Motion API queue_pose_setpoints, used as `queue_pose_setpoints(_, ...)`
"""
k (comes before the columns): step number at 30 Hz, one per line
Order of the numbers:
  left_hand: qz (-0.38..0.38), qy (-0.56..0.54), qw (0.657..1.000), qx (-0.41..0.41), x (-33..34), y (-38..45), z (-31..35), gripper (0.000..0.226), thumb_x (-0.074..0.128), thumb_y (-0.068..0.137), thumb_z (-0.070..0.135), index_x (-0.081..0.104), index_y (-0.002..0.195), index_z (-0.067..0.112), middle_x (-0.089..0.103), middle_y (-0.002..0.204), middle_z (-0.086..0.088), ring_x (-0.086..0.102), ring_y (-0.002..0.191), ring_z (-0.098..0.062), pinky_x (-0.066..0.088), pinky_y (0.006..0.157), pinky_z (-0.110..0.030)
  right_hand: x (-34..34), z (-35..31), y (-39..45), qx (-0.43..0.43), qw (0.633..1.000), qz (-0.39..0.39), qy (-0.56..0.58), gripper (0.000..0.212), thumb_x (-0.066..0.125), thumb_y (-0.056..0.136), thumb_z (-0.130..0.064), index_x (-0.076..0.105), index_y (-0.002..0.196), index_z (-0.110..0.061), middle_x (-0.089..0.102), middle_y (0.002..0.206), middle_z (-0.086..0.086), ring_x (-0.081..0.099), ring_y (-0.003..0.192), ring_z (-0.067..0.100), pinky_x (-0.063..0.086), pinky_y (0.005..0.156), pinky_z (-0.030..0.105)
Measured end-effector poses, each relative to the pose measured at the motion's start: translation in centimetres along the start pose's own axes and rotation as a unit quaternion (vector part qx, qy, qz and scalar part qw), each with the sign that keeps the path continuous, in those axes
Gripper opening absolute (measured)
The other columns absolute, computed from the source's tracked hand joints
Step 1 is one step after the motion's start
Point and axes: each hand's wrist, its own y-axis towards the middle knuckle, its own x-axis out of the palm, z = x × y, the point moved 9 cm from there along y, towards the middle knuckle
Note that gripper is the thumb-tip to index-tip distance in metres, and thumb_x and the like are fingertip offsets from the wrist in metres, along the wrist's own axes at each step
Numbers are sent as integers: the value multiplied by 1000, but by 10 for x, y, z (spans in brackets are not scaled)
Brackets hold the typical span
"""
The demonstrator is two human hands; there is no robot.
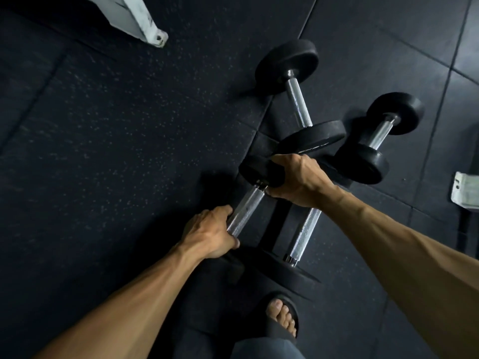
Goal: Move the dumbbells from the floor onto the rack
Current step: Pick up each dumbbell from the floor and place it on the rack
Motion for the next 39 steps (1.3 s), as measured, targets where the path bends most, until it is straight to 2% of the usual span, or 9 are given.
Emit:
queue_pose_setpoints(2, 17, -2, 1000, -8, -20, -20, 1, 71, 80, 75, 38, 46, 136, 28, 64, 122, 2, 60, 114, -22, 48, 94, -33, -19, -17, -6, -1, 1000, 2, 28, 25, 77, 67, -30, 57, 81, -24, 65, 76, 1, 63, 78, 27, 44, 64, 29)
queue_pose_setpoints(6, 37, 0, 999, -8, -68, -68, 12, 76, 79, 77, 34, 41, 142, 27, 60, 129, 0, 54, 121, -23, 46, 97, -32, -76, -53, -25, -7, 998, 22, 54, 27, 78, 66, -29, 62, 85, -20, 67, 75, -1, 63, 77, 24, 50, 69, 33)
queue_pose_setpoints(10, 56, 12, 998, -1, -125, -129, 34, 68, 79, 77, 27, 46, 137, 23, 59, 130, -5, 54, 122, -25, 46, 100, -34, -147, -90, -52, -17, 997, 35, 62, 22, 75, 68, -24, 61, 83, -17, 62, 70, -2, 59, 72, 19, 39, 63, 26)
queue_pose_setpoints(16, 102, 48, 994, 18, -221, -238, 79, 62, 79, 77, 32, 50, 131, 28, 64, 110, 1, 59, 105, -20, 46, 82, -32, -273, -154, -98, -57, 994, 55, 80, 25, 75, 67, -28, 66, 90, -23, 67, 76, -5, 61, 76, 14, 41, 64, 22)
queue_pose_setpoints(19, 133, 45, 990, 25, -270, -293, 101, 61, 79, 75, 36, 50, 129, 29, 57, 95, 5, 53, 91, -16, 43, 75, -30, -339, -188, -116, -85, 992, 65, 66, 21, 74, 66, -29, 62, 81, -20, 64, 70, -7, 61, 71, 13, 42, 57, 19)
queue_pose_setpoints(26, 219, 9, 976, 19, -368, -399, 123, 60, 80, 73, 38, 51, 125, 31, 59, 81, 8, 60, 92, -16, 42, 72, -29, -473, -290, -147, -194, 976, 88, 34, 21, 75, 63, -29, 63, 80, -24, 67, 73, -9, 64, 72, 9, 54, 67, 30)
queue_pose_setpoints(29, 259, 3, 966, 19, -405, -441, 126, 58, 79, 72, 40, 52, 123, 30, 54, 73, 12, 59, 82, -15, 41, 68, -28, -514, -334, -155, -239, 967, 92, 9, 21, 76, 63, -30, 62, 78, -27, 66, 73, -11, 63, 72, 8, 53, 67, 31)
queue_pose_setpoints(33, 313, -15, 950, 12, -450, -491, 116, 45, 79, 68, 39, 57, 107, 29, 56, 74, 11, 58, 79, -15, 37, 60, -29, -556, -398, -164, -292, 952, 89, -14, 20, 76, 65, -26, 60, 76, -26, 64, 71, -8, 63, 71, 11, 50, 63, 29)
queue_pose_setpoints(39, 346, -57, 936, -8, -515, -531, 70, 47, 83, 65, 43, 51, 96, 28, 53, 79, 13, 56, 85, -17, 45, 73, -34, -589, -506, -149, -356, 930, 75, -52, 25, 77, 67, -26, 64, 88, -23, 66, 77, -9, 63, 72, 9, 51, 66, 28)
